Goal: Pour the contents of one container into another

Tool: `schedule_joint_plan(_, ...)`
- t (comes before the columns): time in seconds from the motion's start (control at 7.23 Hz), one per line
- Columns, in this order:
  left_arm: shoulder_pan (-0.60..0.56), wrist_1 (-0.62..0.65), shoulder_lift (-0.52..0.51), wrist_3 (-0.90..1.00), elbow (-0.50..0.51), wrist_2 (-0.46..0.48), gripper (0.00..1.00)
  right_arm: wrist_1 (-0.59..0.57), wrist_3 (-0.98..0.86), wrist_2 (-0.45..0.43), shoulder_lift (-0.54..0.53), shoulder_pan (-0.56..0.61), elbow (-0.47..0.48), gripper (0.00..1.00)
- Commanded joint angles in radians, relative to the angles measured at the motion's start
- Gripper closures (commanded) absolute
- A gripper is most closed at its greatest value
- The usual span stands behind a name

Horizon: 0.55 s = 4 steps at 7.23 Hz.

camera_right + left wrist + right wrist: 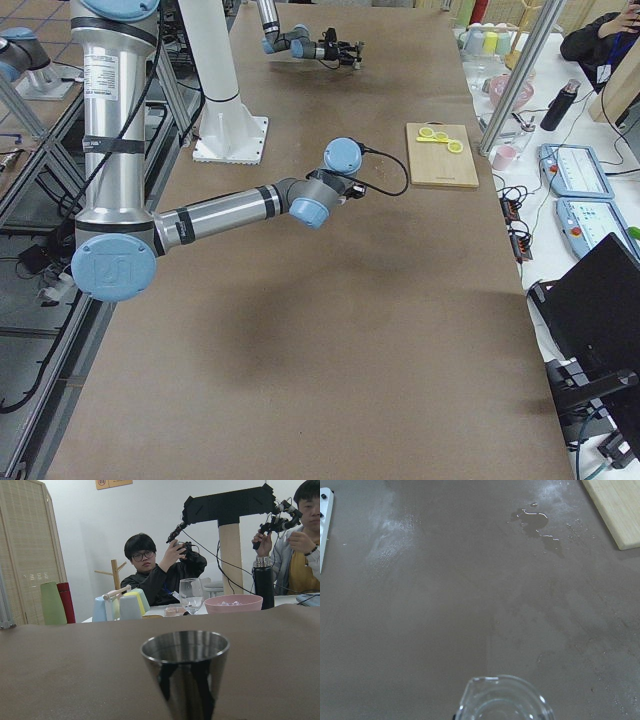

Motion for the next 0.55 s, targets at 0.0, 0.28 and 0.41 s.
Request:
schedule_joint_plan(0.0,-0.005,0.001,-0.009,0.0,-0.006,-0.007,0.32,-0.002,0.0,0.003,-0.003,0.005,0.003,1.0)
schedule_joint_plan(0.28,-0.005,0.001,-0.011,-0.002,-0.01,-0.009,0.56,-0.004,0.0,-0.014,0.009,-0.026,-0.005,1.0)
schedule_joint_plan(0.41,-0.004,0.001,-0.011,-0.003,-0.016,-0.009,0.71,-0.004,-0.002,-0.014,0.011,-0.026,-0.005,1.0)
